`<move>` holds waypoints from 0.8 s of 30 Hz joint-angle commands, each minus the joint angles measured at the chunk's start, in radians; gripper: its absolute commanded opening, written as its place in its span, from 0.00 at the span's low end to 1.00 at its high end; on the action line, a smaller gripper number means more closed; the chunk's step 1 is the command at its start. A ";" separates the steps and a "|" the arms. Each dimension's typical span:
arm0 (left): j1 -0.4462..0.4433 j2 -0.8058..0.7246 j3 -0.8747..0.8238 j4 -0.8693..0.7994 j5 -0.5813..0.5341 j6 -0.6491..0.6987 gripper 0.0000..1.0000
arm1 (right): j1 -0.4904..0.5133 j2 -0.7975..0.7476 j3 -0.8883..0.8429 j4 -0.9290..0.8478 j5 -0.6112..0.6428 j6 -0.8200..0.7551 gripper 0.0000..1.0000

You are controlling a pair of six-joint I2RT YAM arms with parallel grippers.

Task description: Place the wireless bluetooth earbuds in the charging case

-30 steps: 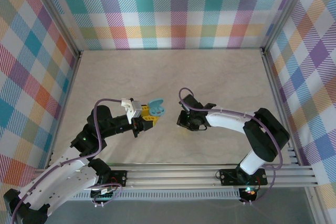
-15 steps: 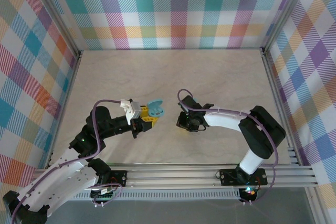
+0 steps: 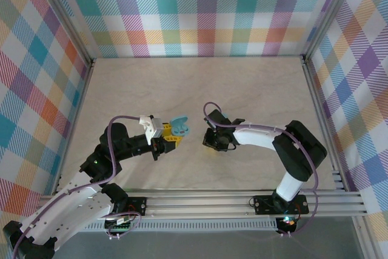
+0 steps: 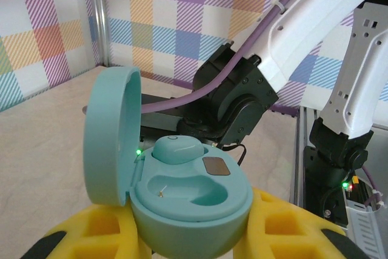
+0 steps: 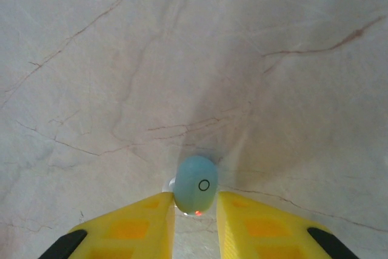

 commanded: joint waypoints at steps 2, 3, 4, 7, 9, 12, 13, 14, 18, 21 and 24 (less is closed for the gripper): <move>-0.014 -0.005 0.044 0.001 0.010 0.014 0.00 | 0.002 0.032 0.033 -0.010 0.017 -0.009 0.26; -0.014 -0.008 0.043 -0.002 0.010 0.014 0.00 | 0.002 0.035 0.038 -0.018 0.019 -0.012 0.26; -0.014 -0.011 0.043 -0.004 0.010 0.011 0.00 | 0.002 0.039 0.042 -0.024 0.021 -0.016 0.26; -0.014 -0.022 0.041 -0.010 0.008 0.009 0.00 | 0.001 0.049 0.054 -0.035 0.025 -0.023 0.26; -0.014 -0.030 0.040 -0.014 0.007 0.007 0.00 | -0.001 0.055 0.061 -0.040 0.025 -0.027 0.26; -0.014 -0.034 0.041 -0.017 0.006 0.005 0.00 | -0.006 0.065 0.072 -0.048 0.023 -0.035 0.26; -0.014 -0.035 0.041 -0.019 0.006 0.005 0.00 | -0.007 0.066 0.074 -0.053 0.021 -0.037 0.26; -0.014 -0.036 0.041 -0.022 0.007 0.005 0.00 | -0.007 0.069 0.077 -0.055 0.023 -0.039 0.25; -0.014 -0.041 0.040 -0.024 0.005 0.005 0.00 | -0.010 0.066 0.076 -0.071 0.022 -0.050 0.20; -0.014 -0.041 0.035 -0.018 0.006 0.004 0.00 | -0.010 0.053 0.068 -0.080 0.024 -0.058 0.18; -0.014 -0.039 0.031 -0.012 0.007 -0.004 0.00 | -0.010 0.029 0.049 -0.075 0.026 -0.071 0.15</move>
